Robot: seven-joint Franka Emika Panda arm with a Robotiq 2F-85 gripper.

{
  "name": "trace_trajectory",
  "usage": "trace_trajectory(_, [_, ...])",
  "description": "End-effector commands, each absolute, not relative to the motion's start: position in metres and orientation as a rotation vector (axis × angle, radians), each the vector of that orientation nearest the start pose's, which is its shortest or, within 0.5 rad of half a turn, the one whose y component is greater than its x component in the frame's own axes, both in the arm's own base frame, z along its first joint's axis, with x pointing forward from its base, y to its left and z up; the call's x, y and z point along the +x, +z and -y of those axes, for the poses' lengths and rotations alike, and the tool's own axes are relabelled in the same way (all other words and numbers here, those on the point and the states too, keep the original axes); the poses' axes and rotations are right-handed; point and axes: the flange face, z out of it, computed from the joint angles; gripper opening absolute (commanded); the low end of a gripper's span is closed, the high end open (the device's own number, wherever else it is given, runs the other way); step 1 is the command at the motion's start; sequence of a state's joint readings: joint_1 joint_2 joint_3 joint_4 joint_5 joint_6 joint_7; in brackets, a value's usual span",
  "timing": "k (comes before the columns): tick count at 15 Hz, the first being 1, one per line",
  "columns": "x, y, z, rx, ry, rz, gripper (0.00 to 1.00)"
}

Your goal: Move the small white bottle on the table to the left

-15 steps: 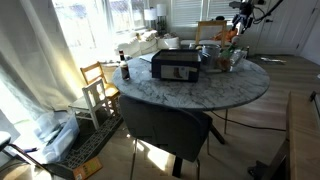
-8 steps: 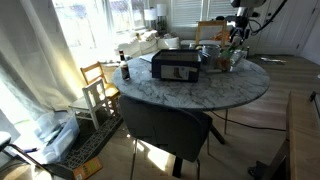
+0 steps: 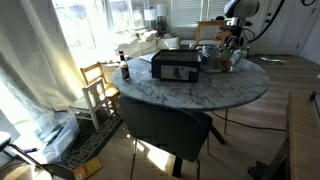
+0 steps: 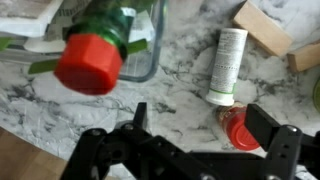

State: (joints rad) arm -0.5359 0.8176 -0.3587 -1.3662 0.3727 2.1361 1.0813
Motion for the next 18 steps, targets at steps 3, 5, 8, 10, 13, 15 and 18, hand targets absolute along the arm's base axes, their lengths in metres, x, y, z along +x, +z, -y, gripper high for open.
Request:
trace_trajectory(3, [0.533,0.231,0.543,-1.633,-0.04,-2.576,1.0])
trace_trajectory(5, [0.538,0.22,0.542,-1.645,-0.025,-2.57,1.0])
trace_trajectory(8, [0.544,0.203,0.542,-1.665,-0.03,-2.57,1.0])
trace_trajectory(10, [0.548,0.196,0.542,-1.684,-0.031,-2.56,1.0])
trace_trajectory(13, [0.553,0.188,0.543,-1.704,-0.027,-2.55,0.74])
trace_trajectory(15, [0.555,0.186,0.544,-1.708,-0.027,-2.549,0.58])
trace_trajectory(18, [0.556,0.183,0.548,-1.713,-0.034,-2.551,0.35])
